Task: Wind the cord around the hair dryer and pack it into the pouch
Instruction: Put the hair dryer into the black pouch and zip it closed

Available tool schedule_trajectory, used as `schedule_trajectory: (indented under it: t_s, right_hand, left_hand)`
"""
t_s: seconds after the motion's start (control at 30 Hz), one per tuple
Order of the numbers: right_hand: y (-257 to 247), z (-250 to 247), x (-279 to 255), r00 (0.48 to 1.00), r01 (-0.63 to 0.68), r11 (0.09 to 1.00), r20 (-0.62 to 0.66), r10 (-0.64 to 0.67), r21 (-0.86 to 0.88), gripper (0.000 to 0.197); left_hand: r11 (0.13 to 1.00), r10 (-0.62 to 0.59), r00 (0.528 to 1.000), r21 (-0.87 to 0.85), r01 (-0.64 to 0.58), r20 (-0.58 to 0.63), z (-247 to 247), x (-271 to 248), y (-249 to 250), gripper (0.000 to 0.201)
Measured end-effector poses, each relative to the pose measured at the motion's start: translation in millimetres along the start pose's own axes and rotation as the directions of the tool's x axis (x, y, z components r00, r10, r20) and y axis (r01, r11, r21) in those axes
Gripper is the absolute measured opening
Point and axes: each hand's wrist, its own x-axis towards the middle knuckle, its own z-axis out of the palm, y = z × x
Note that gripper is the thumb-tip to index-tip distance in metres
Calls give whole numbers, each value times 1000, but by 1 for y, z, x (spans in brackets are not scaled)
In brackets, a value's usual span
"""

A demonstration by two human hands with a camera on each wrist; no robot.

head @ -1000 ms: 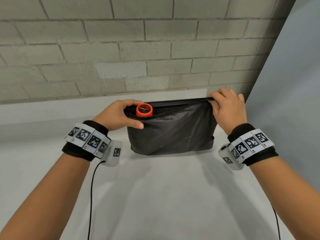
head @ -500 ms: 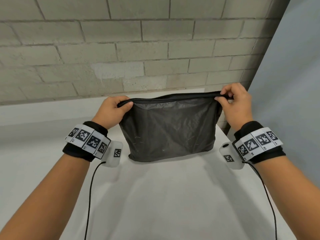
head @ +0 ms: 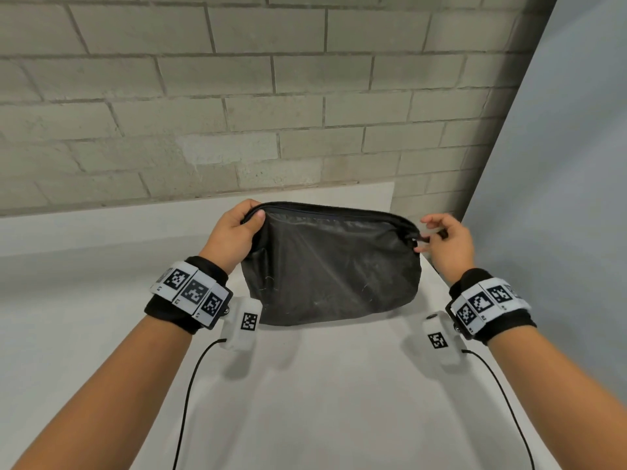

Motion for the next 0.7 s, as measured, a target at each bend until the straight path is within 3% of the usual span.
schedule_trajectory:
  t_s: [0.1, 0.17, 0.23, 0.3, 0.4, 0.5, 0.6, 0.7]
  right_hand:
    - [-8, 2, -7, 994, 83, 945, 90, -57, -316, 52]
    - [-25, 4, -15, 967, 246, 923, 135, -215, -294, 58]
    - [-43, 10, -20, 900, 406, 878, 280, -336, -253, 55]
    - [-54, 21, -20, 824, 490, 809, 475, -309, -323, 51]
    - [-61, 38, -13, 767, 482, 753, 631, -116, -448, 49]
    - [-64, 45, -9, 774, 444, 761, 630, -61, -473, 29]
    - [-70, 38, -5, 850, 437, 784, 487, -200, -441, 23]
    - [-80, 28, -3, 861, 504, 713, 346, -373, -488, 21]
  left_hand:
    - [1000, 2, 1000, -20, -2, 17, -1, -2, -1, 25]
    - [1000, 7, 1000, -28, -6, 22, -1, -3, -1, 25]
    - [1000, 15, 1000, -23, -14, 25, -1, -4, 0, 25]
    - [1000, 19, 999, -20, -19, 32, -2, -4, 1, 25]
    - [999, 28, 998, -30, -26, 51, -3, -5, 2, 24]
    - [999, 38, 998, 28, -40, 56, -6, -7, 3, 21]
    - [997, 16, 999, 77, -19, 41, -16, -7, 2, 18]
    - [995, -19, 999, 95, 17, 27, -20, -8, 2, 15]
